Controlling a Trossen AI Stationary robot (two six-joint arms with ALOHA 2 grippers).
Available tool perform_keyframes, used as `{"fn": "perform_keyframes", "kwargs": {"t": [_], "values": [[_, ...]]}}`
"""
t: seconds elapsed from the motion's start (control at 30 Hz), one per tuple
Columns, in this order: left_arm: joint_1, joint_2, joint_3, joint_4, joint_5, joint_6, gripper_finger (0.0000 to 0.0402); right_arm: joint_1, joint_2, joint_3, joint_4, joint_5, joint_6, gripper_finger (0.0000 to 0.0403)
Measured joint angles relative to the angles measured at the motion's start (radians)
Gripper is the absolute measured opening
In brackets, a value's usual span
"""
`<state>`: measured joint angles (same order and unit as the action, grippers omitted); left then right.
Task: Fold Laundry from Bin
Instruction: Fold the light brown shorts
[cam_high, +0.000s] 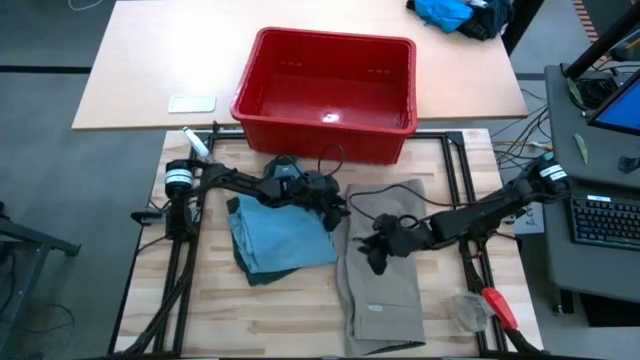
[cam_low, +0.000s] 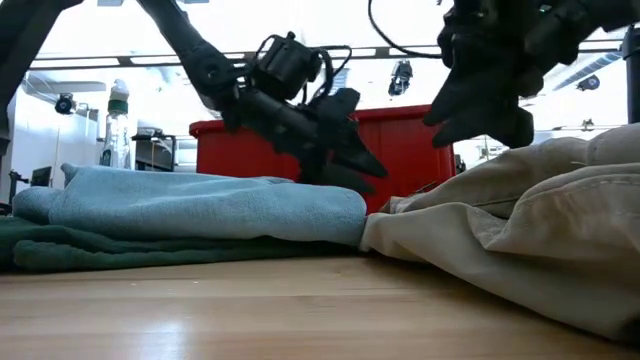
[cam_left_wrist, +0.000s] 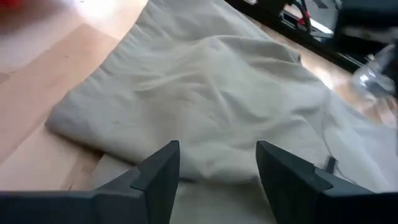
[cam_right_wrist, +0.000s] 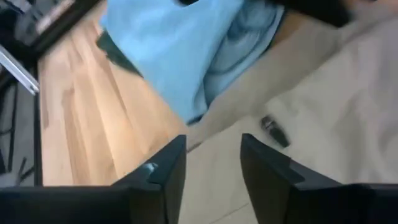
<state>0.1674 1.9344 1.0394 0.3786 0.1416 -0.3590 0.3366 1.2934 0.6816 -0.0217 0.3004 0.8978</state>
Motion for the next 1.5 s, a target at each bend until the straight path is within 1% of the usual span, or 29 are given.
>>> {"fn": "perform_keyframes", "kwargs": {"t": [0.07, 0.17, 0.3, 0.37, 0.43, 0.6, 0.77, 1.0, 1.17, 1.33, 1.43, 1.5], "values": [[0.0, 0.024, 0.013, 0.011, -0.008, -0.011, 0.0202, 0.0, 0.034, 0.053, -0.084, -0.023, 0.032, 0.0153], [0.004, 0.073, 0.053, 0.013, -0.02, -0.015, 0.0211, 0.009, 0.104, 0.155, -0.247, -0.028, 0.08, 0.017], [0.006, 0.15, 0.121, 0.004, -0.02, -0.017, 0.0216, 0.031, 0.211, 0.301, -0.454, -0.065, 0.12, 0.0183], [0.005, 0.181, 0.156, 0.002, -0.02, -0.017, 0.0215, 0.049, 0.259, 0.37, -0.525, -0.069, 0.126, 0.0185], [0.006, 0.204, 0.192, -0.02, -0.02, -0.017, 0.0215, 0.064, 0.304, 0.435, -0.558, -0.074, 0.126, 0.0185], [0.006, 0.23, 0.262, -0.156, -0.026, 0.033, 0.0215, 0.089, 0.403, 0.576, -0.585, -0.127, 0.124, 0.0186], [0.006, 0.23, 0.268, -0.163, -0.027, 0.069, 0.0214, 0.098, 0.49, 0.69, -0.664, -0.151, 0.139, 0.0186], [0.006, 0.23, 0.256, -0.162, -0.028, 0.107, 0.0202, 0.104, 0.588, 0.794, -0.775, -0.25, 0.193, 0.0186], [0.005, 0.23, 0.254, -0.158, -0.027, 0.12, 0.0186, 0.111, 0.626, 0.82, -0.804, -0.283, 0.244, 0.0185], [0.005, 0.23, 0.253, -0.153, -0.027, 0.138, 0.0161, 0.12, 0.681, 0.82, -0.802, -0.28, 0.266, 0.0182], [0.004, 0.23, 0.253, -0.15, -0.028, 0.146, 0.0138, 0.123, 0.695, 0.82, -0.803, -0.269, 0.28, 0.016], [0.004, 0.23, 0.252, -0.14, -0.029, 0.162, 0.0116, 0.127, 0.698, 0.82, -0.804, -0.253, 0.282, 0.0128]]}}
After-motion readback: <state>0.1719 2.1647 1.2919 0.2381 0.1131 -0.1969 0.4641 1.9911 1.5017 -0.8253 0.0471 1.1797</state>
